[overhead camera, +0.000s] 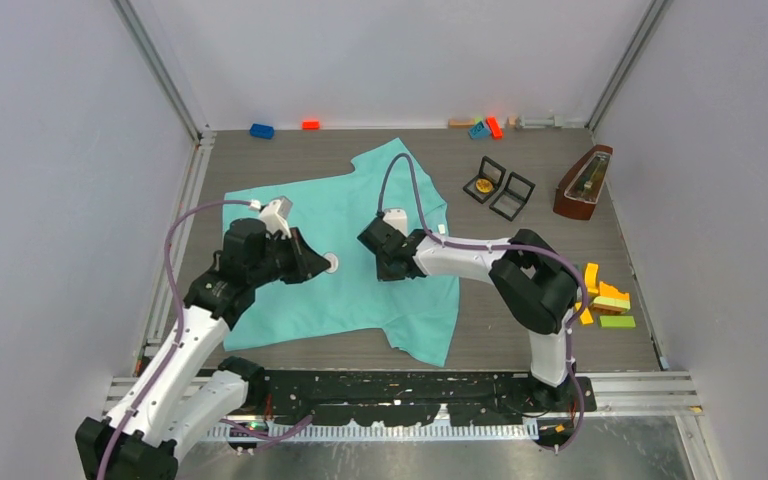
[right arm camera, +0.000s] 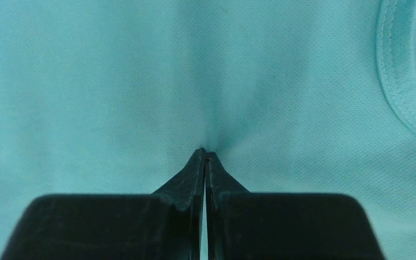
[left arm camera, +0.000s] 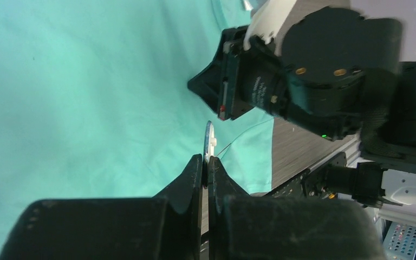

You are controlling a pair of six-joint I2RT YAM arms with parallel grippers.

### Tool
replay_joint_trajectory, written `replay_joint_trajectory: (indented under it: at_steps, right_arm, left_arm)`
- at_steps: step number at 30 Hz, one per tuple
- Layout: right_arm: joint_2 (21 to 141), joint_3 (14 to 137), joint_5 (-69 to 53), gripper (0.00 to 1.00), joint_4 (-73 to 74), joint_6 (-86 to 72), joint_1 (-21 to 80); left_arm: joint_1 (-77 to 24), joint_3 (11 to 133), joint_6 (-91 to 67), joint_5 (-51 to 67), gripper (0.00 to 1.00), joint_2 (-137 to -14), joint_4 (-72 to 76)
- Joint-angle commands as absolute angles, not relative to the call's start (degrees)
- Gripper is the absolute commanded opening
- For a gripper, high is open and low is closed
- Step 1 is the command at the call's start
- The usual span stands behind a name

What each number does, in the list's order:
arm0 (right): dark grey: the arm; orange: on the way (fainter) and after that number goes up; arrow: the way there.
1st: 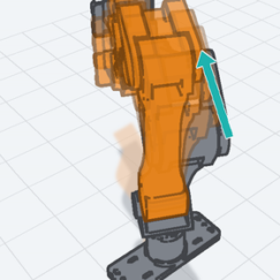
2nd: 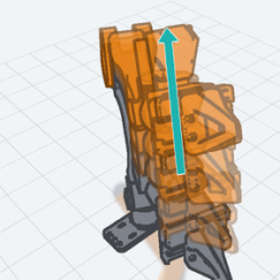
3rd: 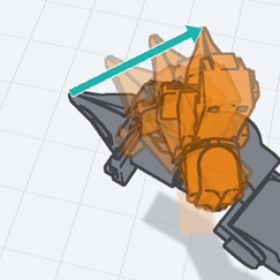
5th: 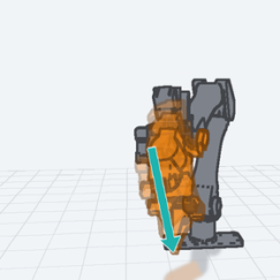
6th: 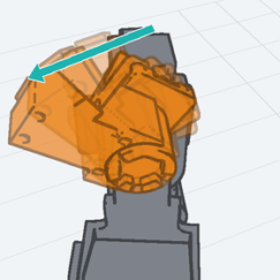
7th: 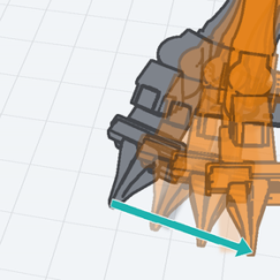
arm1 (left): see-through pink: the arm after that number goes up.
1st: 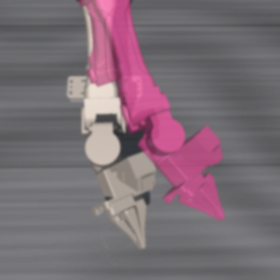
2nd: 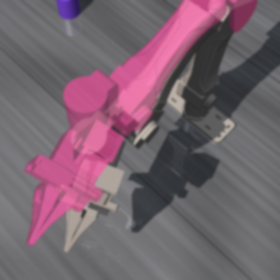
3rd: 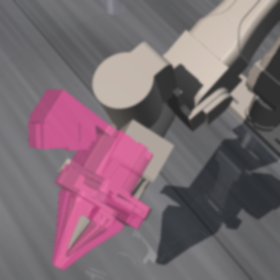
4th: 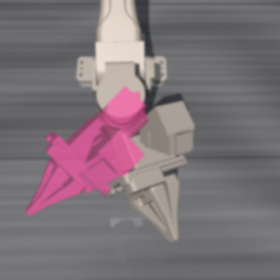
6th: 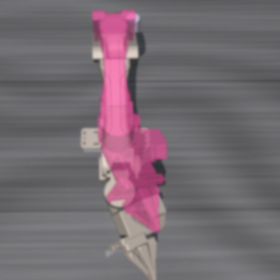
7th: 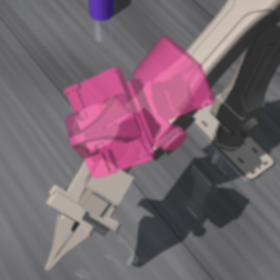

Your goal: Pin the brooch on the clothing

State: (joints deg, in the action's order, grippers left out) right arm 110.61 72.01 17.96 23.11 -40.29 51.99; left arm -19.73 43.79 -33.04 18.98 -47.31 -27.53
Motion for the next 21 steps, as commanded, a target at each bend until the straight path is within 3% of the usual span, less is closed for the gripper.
replay_joint_trajectory:
  at_steps: [1,10,15,21]
  right_arm:
    - [110.0,69.5,18.1,0.03,23.8,-41.3,51.8]
    - [105.6,68.4,16.8,0.02,21.4,-40.3,51.8]
    - [102.9,68.3,16.7,0.21,21.7,-39.6,51.8]
    - [102.7,69.4,17.4,0.31,22.9,-38.8,52.1]
  left_arm:
    - [-19.6,37.3,-38.6,19.0,0.0,-47.1,-18.3]
    - [-23.9,32.1,-41.1,13.1,0.0,-54.3,-8.2]
    - [-24.9,32.1,-41.2,11.7,0.0,-57.4,-5.4]
    - [-25.1,32.1,-41.3,11.5,0.0,-59.0,-4.1]
